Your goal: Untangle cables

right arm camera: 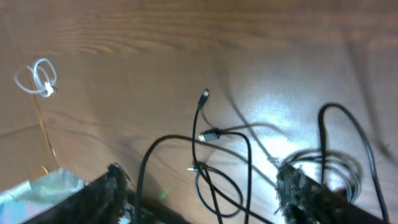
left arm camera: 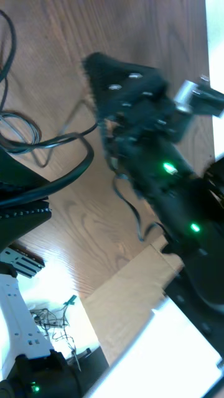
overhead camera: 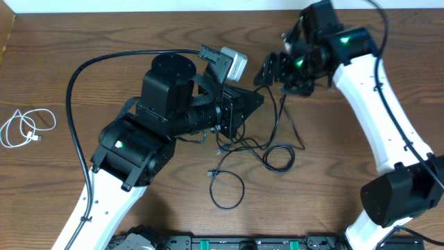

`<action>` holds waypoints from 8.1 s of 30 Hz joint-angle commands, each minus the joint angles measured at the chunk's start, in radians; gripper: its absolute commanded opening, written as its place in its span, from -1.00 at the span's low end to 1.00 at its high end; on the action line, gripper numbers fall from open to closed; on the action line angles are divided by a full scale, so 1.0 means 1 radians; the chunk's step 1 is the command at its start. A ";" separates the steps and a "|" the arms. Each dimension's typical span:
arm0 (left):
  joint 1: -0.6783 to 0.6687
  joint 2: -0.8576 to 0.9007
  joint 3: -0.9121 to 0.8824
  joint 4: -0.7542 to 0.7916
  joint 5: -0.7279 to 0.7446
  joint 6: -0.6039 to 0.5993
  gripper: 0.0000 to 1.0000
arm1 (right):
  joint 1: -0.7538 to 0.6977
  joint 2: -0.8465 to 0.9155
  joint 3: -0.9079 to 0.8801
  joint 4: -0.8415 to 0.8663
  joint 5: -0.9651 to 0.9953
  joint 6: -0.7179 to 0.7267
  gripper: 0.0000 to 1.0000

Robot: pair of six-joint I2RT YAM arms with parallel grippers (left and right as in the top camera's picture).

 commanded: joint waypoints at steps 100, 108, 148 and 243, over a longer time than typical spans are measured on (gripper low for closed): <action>0.369 -0.148 0.008 -0.233 0.159 -0.021 -0.85 | -0.168 -0.034 0.311 -0.383 0.095 -0.112 -0.07; 0.209 -0.082 0.008 -0.228 0.242 0.067 -0.85 | -0.003 -0.022 0.311 -0.295 0.134 -0.102 0.57; 0.106 -0.039 0.008 -0.183 -0.126 -0.038 -0.85 | 0.093 -0.007 0.088 -0.206 0.228 0.124 0.62; 0.346 -0.028 0.005 -0.505 -0.066 0.056 0.85 | -0.167 -0.060 0.771 -0.454 0.310 -0.072 -0.98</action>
